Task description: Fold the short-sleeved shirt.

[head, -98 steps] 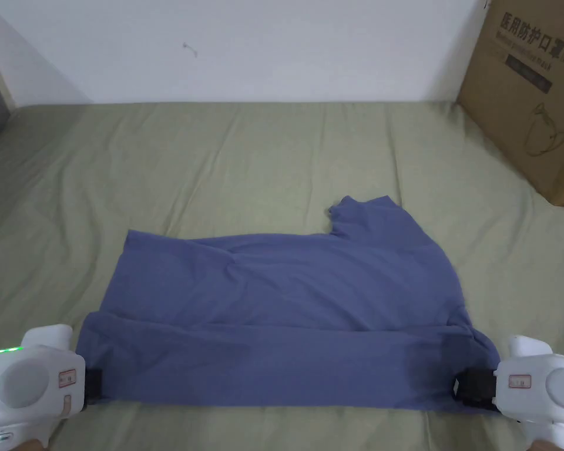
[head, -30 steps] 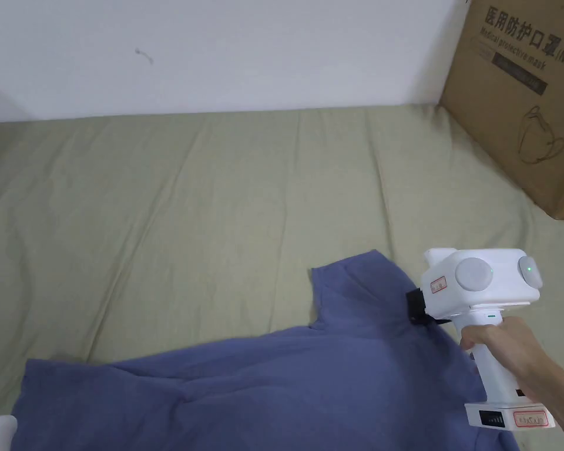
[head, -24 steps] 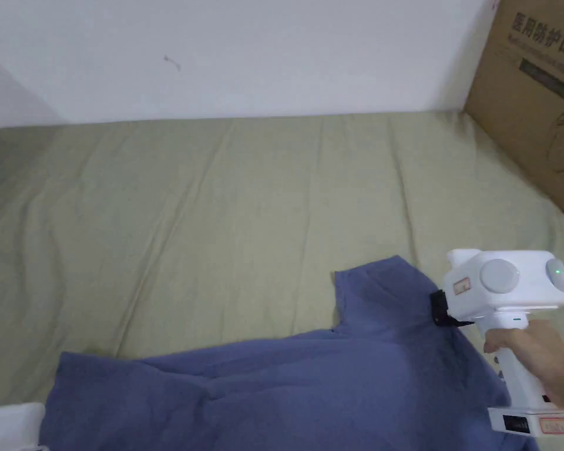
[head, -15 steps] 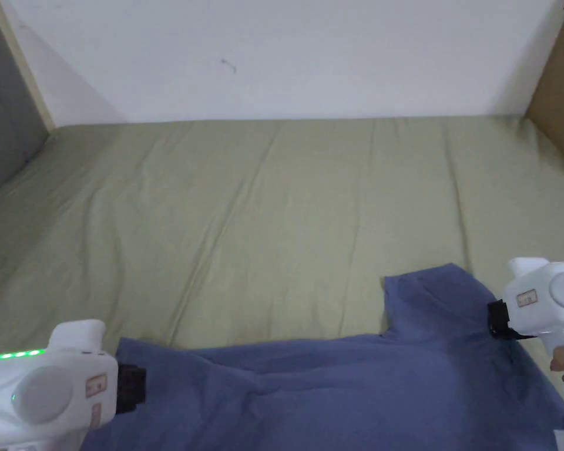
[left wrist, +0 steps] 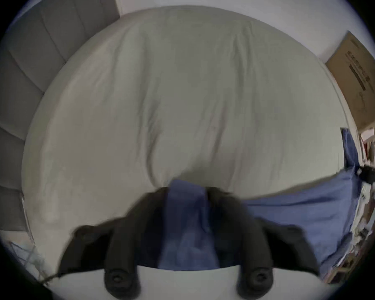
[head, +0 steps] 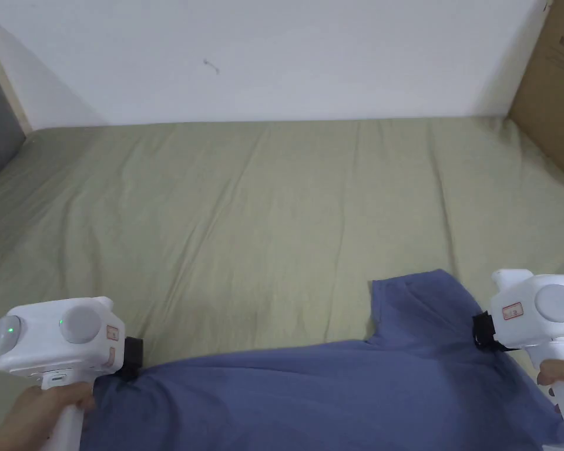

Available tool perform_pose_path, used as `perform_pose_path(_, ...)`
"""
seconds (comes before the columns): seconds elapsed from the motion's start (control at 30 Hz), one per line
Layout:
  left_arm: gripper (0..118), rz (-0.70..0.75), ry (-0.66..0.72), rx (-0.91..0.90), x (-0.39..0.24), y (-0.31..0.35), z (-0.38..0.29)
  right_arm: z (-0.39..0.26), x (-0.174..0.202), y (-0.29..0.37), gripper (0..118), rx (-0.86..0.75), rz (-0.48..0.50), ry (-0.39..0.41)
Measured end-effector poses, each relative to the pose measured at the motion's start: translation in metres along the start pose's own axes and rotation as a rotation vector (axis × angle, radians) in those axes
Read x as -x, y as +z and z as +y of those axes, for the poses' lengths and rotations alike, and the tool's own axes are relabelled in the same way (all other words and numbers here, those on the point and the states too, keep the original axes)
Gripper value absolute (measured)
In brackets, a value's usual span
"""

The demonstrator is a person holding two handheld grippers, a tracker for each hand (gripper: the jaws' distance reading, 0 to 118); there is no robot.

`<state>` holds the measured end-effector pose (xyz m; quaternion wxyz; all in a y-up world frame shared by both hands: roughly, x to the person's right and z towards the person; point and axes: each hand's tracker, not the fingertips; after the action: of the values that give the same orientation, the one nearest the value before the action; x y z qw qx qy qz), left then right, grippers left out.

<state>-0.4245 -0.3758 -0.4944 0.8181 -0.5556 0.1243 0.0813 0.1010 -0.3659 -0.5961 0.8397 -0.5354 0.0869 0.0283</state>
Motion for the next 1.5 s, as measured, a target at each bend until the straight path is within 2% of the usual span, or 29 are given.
perform_pose_path(0.03,5,0.006,-0.017,0.001,-0.003,0.006,-0.001,-0.001,0.001,0.005,0,-0.011,-0.003,0.012)
perform_pose_path(0.17,5,-0.025,0.019,-0.010,-0.003,0.030,-0.001,-0.001,-0.005,0.034,0,-0.050,0.017,-0.031)
perform_pose_path(0.27,5,-0.080,0.021,-0.058,0.000,0.063,-0.010,-0.005,-0.006,0.069,0,-0.085,0.018,-0.009)
perform_pose_path(0.43,5,-0.092,-0.014,-0.167,0.014,0.132,-0.045,-0.033,-0.008,0.141,0,-0.166,0.012,0.036)
perform_pose_path(0.53,5,-0.129,0.004,-0.196,0.026,0.170,-0.081,-0.072,-0.006,0.188,0,-0.204,0.000,0.074)
perform_pose_path(0.67,5,-0.116,-0.036,-0.216,0.037,0.192,-0.144,-0.148,-0.005,0.229,0,-0.181,-0.011,0.056)
perform_pose_path(0.77,5,-0.087,-0.117,-0.154,0.041,0.182,-0.187,-0.203,-0.008,0.224,0,-0.121,-0.004,0.038)
perform_pose_path(0.87,5,-0.097,-0.058,-0.098,0.047,0.161,-0.220,-0.252,-0.002,0.201,0,-0.038,-0.053,0.045)
perform_pose_path(0.9,8,-0.132,-0.024,-0.078,0.049,0.152,-0.230,-0.266,0.000,0.190,0,-0.017,-0.077,0.048)
perform_pose_path(0.93,24,-0.135,-0.008,-0.067,0.051,0.147,-0.236,-0.274,0.001,0.182,0,-0.015,-0.073,0.049)
perform_pose_path(0.97,46,-0.098,-0.014,-0.038,0.057,0.137,-0.238,-0.282,0.002,0.173,3,-0.001,-0.079,0.050)
perform_pose_path(1.0,68,-0.076,-0.009,-0.031,0.060,0.131,-0.242,-0.288,0.004,0.166,16,0.025,-0.094,0.047)
perform_pose_path(1.03,89,-0.072,-0.009,-0.032,0.063,0.130,-0.244,-0.291,0.002,0.162,44,0.029,-0.092,0.032)
perform_pose_path(1.07,95,-0.061,-0.003,-0.032,0.066,0.133,-0.246,-0.293,0.002,0.161,67,0.034,-0.091,0.016)
perform_pose_path(1.1,94,-0.059,0.014,-0.048,0.068,0.139,-0.247,-0.292,0.004,0.164,84,0.030,-0.084,0.004)
perform_pose_path(1.17,95,-0.076,0.038,-0.074,0.074,0.149,-0.244,-0.285,0.001,0.170,86,-0.007,-0.087,-0.007)
perform_pose_path(1.27,94,-0.088,0.045,-0.113,0.079,0.169,-0.237,-0.268,0.018,0.189,86,-0.094,-0.175,0.071)
perform_pose_path(1.3,92,-0.088,0.041,-0.136,0.079,0.175,-0.236,-0.261,0.027,0.199,85,-0.131,-0.175,0.095)
perform_pose_path(1.33,78,-0.085,0.037,-0.155,0.079,0.181,-0.235,-0.255,0.035,0.206,77,-0.157,-0.166,0.114)
perform_pose_path(1.37,56,-0.084,0.042,-0.184,0.070,0.194,-0.238,-0.249,0.043,0.212,62,-0.189,-0.151,0.124)
perform_pose_path(1.4,28,-0.091,0.042,-0.209,0.069,0.199,-0.238,-0.243,0.052,0.217,38,-0.240,-0.128,0.127)
perform_pose_path(1.43,1,-0.102,0.034,-0.216,0.068,0.201,-0.238,-0.237,0.054,0.217,7,-0.277,-0.119,0.117)
perform_pose_path(1.5,1,-0.145,0.054,-0.216,0.064,0.200,-0.240,-0.229,0.067,0.207,2,-0.337,-0.076,0.051)
